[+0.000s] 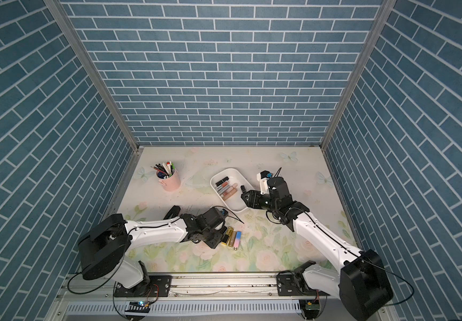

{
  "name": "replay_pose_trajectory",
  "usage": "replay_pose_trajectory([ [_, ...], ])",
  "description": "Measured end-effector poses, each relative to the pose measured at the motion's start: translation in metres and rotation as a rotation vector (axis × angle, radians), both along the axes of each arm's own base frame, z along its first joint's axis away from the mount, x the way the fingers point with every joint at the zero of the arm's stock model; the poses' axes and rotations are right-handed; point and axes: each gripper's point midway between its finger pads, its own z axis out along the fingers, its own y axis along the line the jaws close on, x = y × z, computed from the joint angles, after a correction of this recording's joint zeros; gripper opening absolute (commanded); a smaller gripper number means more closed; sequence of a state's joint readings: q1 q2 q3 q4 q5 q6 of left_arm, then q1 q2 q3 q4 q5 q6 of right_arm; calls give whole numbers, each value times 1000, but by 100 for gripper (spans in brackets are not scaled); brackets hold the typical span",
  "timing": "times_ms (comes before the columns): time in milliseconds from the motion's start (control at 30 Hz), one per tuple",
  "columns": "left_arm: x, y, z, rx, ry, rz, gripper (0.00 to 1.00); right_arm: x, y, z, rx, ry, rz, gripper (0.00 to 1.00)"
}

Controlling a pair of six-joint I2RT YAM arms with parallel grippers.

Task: Put the lipstick into the storage box
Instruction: Pick up the lipstick at the center of the board.

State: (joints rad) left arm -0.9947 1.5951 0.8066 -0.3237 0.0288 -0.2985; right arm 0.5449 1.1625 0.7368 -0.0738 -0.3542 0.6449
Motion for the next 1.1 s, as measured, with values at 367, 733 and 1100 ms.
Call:
replay_pose_trajectory([
  [367, 12, -3, -1, 5, -18, -1, 23, 1, 0, -1, 0, -3, -3, 58],
  [733, 18, 9, 9, -55, 1, 39, 12, 4, 3, -2, 7, -8, 2, 59],
  [1100, 67, 30, 145, -485, -178, 178, 14, -2, 34, 34, 211, -82, 148, 64],
])
